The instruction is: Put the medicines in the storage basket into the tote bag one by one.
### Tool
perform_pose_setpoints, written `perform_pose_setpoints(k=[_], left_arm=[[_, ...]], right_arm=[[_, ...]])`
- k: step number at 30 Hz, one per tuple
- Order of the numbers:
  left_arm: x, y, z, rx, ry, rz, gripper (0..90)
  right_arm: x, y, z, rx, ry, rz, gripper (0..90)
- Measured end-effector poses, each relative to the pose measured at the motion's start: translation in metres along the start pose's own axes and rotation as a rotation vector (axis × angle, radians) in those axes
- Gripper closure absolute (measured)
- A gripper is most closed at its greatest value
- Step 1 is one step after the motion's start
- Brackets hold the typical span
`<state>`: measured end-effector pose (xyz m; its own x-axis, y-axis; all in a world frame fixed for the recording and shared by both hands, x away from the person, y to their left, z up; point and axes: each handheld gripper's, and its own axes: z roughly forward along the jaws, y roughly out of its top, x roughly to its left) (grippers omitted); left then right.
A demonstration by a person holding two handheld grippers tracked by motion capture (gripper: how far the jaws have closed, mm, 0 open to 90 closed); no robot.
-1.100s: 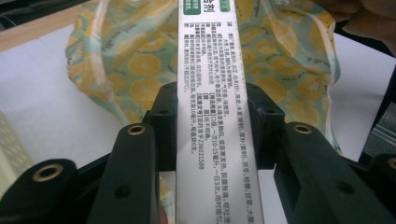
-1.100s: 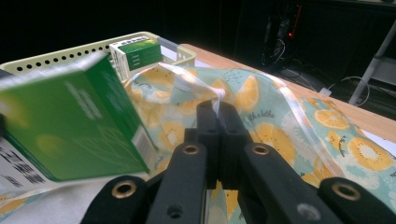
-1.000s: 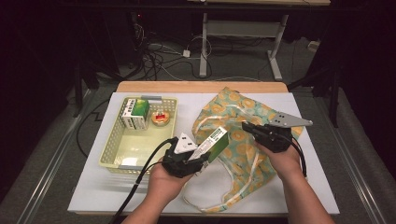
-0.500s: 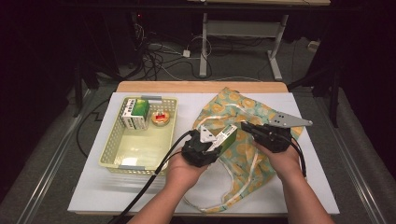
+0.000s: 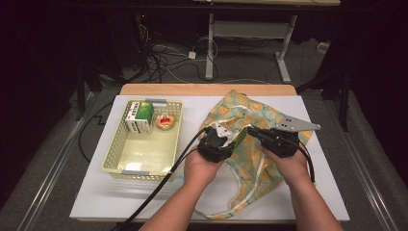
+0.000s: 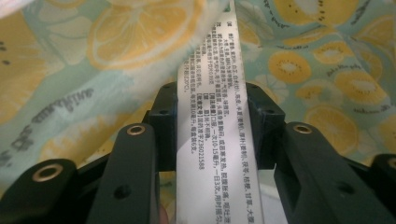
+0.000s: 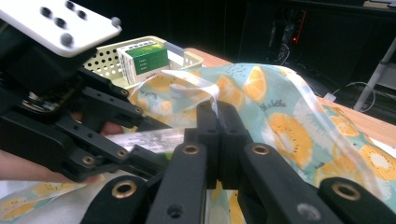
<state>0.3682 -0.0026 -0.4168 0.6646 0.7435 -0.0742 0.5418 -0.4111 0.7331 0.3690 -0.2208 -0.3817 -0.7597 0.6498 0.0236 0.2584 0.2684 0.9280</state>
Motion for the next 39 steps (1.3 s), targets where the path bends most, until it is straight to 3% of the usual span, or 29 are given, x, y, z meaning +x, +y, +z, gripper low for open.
perform_pose_setpoints(k=[11,20,26,28,32,35,39], left_arm=[[-0.004,0.012,0.005,-0.057,0.016,-0.021,60.4],[-0.007,0.019,0.034,-0.074,0.040,-0.033,60.3],[-0.007,0.019,0.045,-0.081,0.032,-0.050,60.0],[-0.008,0.017,0.045,-0.086,0.021,-0.043,57.8],[-0.006,0.010,0.041,-0.067,-0.032,-0.054,39.9],[-0.004,0.001,0.034,-0.076,-0.057,-0.055,34.0],[0.000,-0.013,0.020,-0.100,-0.080,-0.046,33.8]], right_arm=[[-0.001,0.001,-0.001,-0.012,-0.004,0.003,90.0],[-0.001,0.001,-0.001,-0.014,-0.003,0.007,90.0],[-0.004,-0.001,-0.002,-0.010,-0.004,0.011,90.0],[-0.005,-0.002,-0.002,-0.008,-0.004,0.015,90.0],[-0.005,-0.003,-0.001,0.000,-0.005,0.015,90.0],[-0.005,-0.003,-0.001,0.002,-0.006,0.012,90.0],[-0.005,-0.003,-0.002,-0.001,-0.008,0.011,90.0]])
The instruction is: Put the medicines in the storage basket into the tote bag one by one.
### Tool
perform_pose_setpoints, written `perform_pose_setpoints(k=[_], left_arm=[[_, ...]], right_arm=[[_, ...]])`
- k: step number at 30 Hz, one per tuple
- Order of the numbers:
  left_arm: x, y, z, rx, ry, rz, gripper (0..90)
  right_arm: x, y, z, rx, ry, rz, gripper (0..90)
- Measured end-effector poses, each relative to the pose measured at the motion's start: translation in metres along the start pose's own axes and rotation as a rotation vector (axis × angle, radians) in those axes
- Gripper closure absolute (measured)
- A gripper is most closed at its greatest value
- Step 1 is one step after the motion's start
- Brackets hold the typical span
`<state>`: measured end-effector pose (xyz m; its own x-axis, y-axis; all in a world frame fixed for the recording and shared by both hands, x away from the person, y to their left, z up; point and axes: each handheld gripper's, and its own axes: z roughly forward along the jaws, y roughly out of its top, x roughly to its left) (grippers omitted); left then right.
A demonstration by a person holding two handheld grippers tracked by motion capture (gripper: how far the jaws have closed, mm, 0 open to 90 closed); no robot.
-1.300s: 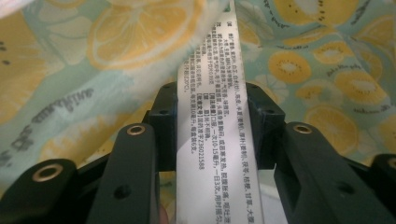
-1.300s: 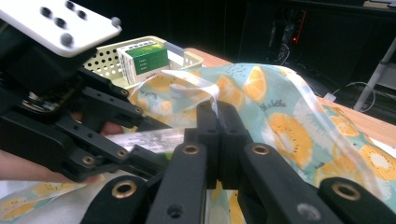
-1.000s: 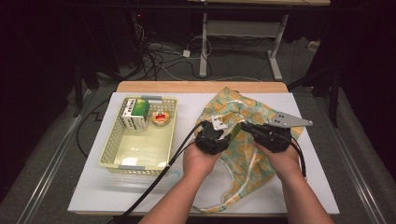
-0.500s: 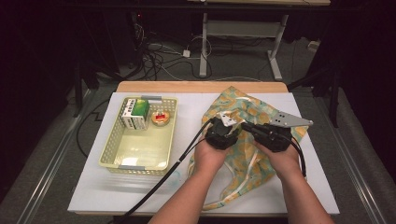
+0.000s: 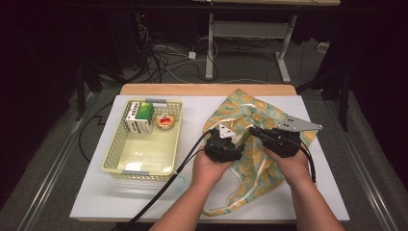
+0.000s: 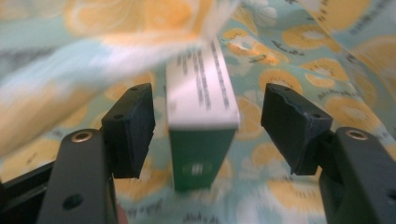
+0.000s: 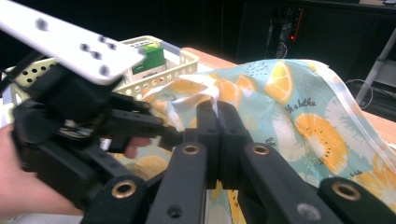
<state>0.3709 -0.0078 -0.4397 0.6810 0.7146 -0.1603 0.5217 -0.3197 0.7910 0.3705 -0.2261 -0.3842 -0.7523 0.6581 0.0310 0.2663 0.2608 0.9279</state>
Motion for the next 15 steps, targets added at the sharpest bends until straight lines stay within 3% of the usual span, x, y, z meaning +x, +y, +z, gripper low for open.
perform_pose_setpoints(k=[10,15], left_arm=[[-0.003,-0.024,-0.037,-0.011,-0.070,0.039,32.2],[-0.005,-0.036,-0.052,-0.012,-0.073,0.039,29.4]], right_arm=[[0.002,-0.001,0.001,0.011,-0.001,-0.004,90.0],[0.002,-0.001,0.000,0.010,-0.003,-0.006,90.0]])
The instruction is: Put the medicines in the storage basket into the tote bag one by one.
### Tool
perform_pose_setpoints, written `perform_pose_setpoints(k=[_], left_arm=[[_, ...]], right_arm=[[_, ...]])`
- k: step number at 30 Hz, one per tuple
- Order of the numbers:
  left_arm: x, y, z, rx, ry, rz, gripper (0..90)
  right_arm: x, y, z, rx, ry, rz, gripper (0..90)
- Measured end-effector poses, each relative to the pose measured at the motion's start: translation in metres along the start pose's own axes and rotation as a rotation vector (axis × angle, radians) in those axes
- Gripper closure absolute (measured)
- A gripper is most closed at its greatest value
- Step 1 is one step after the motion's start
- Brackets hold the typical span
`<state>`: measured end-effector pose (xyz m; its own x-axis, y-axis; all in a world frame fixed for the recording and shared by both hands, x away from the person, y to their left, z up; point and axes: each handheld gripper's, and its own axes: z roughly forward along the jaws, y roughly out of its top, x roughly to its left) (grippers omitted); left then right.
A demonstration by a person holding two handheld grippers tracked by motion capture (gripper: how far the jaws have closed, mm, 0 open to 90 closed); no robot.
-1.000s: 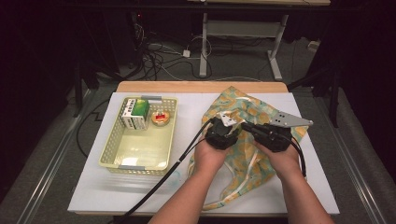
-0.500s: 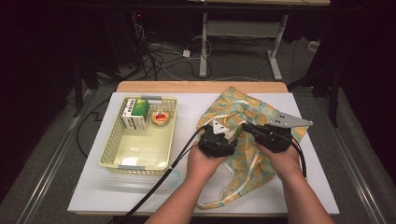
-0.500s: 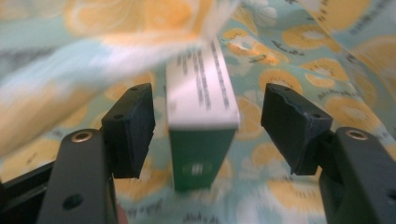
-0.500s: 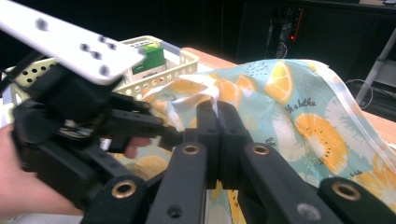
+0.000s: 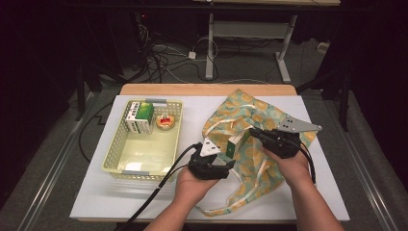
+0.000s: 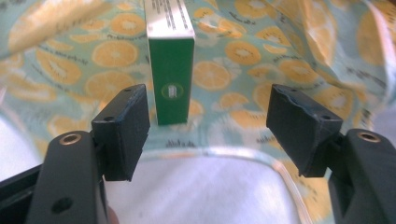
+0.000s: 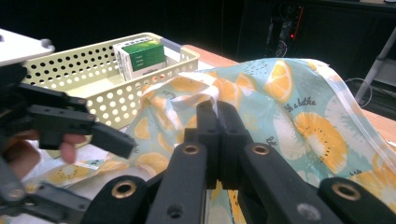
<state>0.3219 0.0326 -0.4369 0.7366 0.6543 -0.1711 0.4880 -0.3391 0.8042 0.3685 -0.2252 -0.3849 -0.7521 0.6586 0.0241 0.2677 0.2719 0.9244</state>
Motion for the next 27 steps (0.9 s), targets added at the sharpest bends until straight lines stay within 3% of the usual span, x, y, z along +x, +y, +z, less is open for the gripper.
perform_pose_setpoints(k=[7,9,13,16,17,23,27], left_arm=[[0.002,-0.014,-0.014,-0.013,0.014,-0.021,32.9],[0.002,-0.017,-0.017,-0.020,0.027,-0.010,41.3],[0.000,-0.018,-0.017,-0.014,0.041,-0.027,59.8],[-0.002,-0.015,-0.012,0.015,0.037,-0.015,84.9],[-0.002,-0.013,-0.008,0.028,0.042,-0.018,87.7],[-0.001,0.008,0.014,0.047,0.068,-0.026,87.9],[-0.001,0.019,0.032,0.070,0.112,-0.020,87.8]], right_arm=[[0.001,-0.001,0.000,0.004,0.001,0.002,90.0],[0.001,0.000,-0.001,0.002,0.003,-0.001,90.0],[0.000,0.000,-0.001,0.002,0.002,-0.002,90.0],[0.000,0.000,-0.001,-0.001,0.004,0.000,90.0],[0.000,0.000,-0.001,-0.001,0.004,0.001,90.0],[0.001,0.001,0.000,-0.004,0.007,0.001,90.0],[0.002,0.002,-0.001,-0.011,0.012,0.002,90.0]])
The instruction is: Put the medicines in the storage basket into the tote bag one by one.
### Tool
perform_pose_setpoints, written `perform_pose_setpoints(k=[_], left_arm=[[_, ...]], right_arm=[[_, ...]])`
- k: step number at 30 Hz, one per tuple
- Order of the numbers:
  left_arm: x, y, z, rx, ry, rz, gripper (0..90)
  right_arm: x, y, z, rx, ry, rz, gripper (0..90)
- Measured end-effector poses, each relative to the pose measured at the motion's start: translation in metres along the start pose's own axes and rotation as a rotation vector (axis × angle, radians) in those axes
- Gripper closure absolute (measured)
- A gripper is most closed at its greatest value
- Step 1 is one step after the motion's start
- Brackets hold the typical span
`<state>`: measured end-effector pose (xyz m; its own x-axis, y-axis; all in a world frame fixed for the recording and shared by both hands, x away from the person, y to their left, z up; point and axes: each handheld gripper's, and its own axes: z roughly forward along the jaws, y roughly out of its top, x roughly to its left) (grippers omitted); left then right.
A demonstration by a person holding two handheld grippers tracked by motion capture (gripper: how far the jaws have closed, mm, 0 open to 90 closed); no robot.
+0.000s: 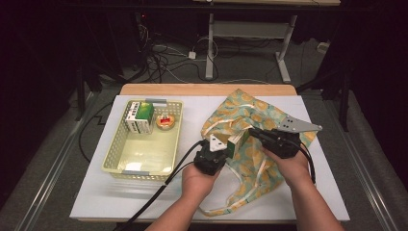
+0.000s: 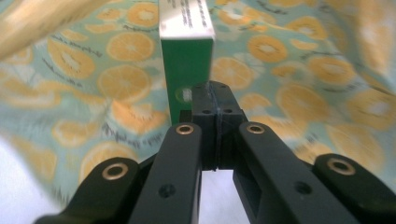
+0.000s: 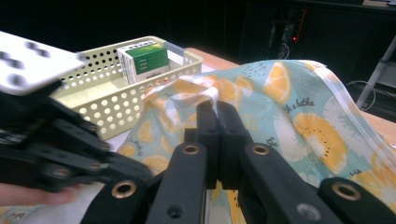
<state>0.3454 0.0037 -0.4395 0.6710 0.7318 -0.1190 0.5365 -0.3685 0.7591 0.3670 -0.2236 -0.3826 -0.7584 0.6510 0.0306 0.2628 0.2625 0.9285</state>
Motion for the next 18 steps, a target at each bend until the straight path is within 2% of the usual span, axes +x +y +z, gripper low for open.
perform_pose_setpoints(k=[5,10,15,18], left_arm=[[-0.002,0.008,0.022,0.005,0.037,-0.007,87.9],[-0.002,0.019,0.040,-0.017,0.061,-0.011,87.9],[0.002,0.023,0.051,-0.036,0.037,-0.050,87.9],[-0.003,0.020,0.048,-0.030,0.019,-0.021,87.9]], right_arm=[[0.001,0.000,0.000,-0.005,0.004,0.000,90.0],[-0.001,0.000,0.000,-0.010,0.006,0.015,90.0],[-0.003,-0.001,0.002,-0.007,0.008,0.017,90.0],[-0.003,-0.002,0.003,-0.002,0.011,0.018,90.0]])
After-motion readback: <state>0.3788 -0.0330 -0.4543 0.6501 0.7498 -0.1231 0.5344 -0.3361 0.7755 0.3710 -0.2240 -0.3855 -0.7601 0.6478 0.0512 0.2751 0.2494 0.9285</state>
